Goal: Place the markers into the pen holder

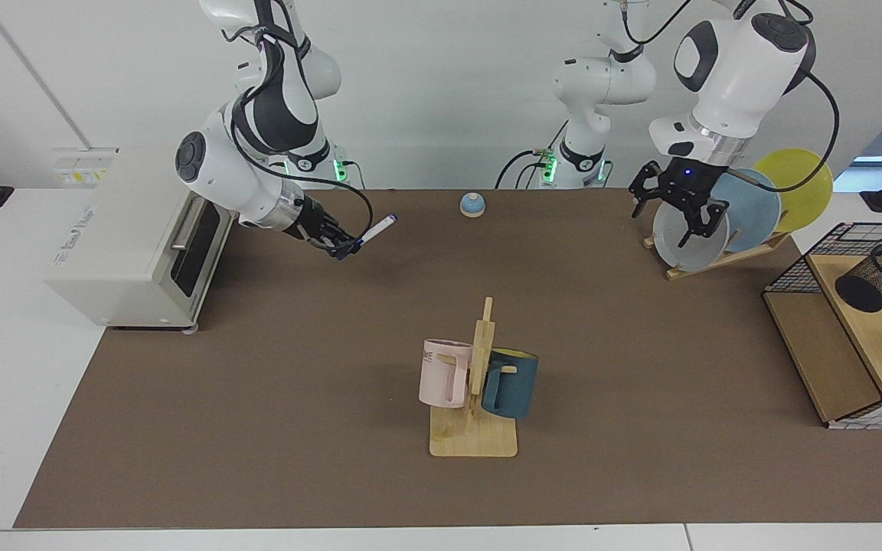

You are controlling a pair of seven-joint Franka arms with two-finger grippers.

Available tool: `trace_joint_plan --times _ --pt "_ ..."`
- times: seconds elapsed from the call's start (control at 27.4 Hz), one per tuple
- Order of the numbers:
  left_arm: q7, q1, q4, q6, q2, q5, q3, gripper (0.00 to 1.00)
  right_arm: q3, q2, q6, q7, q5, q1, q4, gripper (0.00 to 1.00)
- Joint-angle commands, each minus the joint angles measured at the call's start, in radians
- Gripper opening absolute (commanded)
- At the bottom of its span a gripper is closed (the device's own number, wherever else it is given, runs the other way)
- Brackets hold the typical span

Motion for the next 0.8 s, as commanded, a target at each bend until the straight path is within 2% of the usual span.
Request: trace_joint_plan --times 0.0,0.15,0.29,0.51,0.62,0.77 --pt "0.044 -0.065 -0.025 0.046 -0.011 -0.042 0.006 1.0 0.0 0.016 0.088 0.076 0.074 0.072 0.026 0.0" --pt "0.045 -0.094 -0.023 0.021 -0.013 -0.073 -0.01 1.0 0.0 0.019 0.183 0.105 0.157 0.147 0.027 0.0" --pt "0.047 -0.129 -0.015 0.014 -0.011 -0.073 -0.03 1.0 0.0 0.047 0.262 0.171 0.194 0.216 0.075 0.0" --pt "0.05 -0.131 -0.011 0.012 -0.014 -0.066 -0.12 1.0 0.0 0.074 0.361 0.273 0.243 0.305 0.127 0.0" --pt "0.082 -0.132 -0.014 0.001 -0.018 -0.066 -0.126 1.0 0.0 0.074 0.4 0.279 0.291 0.334 0.127 0.0" --pt "0.191 -0.131 -0.011 -0.029 -0.019 -0.075 -0.126 1.0 0.0 0.074 0.423 0.293 0.3 0.352 0.127 0.0"
